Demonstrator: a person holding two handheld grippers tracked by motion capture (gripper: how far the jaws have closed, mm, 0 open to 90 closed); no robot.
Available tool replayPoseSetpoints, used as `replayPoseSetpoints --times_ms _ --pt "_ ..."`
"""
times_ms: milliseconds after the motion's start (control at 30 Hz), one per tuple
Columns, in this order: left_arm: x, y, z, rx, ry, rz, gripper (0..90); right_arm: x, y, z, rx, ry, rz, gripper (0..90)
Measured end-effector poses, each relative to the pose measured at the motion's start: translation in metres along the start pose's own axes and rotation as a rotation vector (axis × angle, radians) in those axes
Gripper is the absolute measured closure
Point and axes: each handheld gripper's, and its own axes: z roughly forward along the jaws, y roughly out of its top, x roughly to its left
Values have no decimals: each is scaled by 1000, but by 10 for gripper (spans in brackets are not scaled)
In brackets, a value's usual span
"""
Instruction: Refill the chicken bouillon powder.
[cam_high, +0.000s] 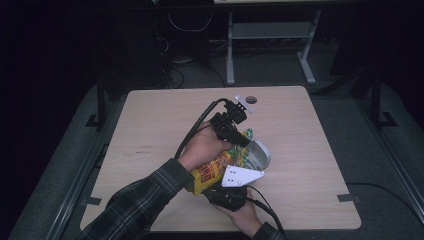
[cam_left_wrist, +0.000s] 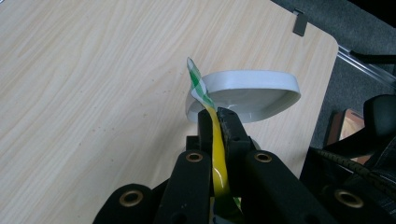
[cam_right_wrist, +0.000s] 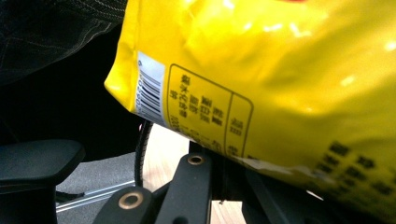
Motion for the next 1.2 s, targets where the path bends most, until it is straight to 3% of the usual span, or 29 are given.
replayPoseSetpoints --times_ms 800,1200 --pt "2 -5 -6 -11 20 -31 898 2 3 4 3 19 -2 900" --pt "3 -4 -6 -2 22 -24 898 1 3 5 0 19 -1 900"
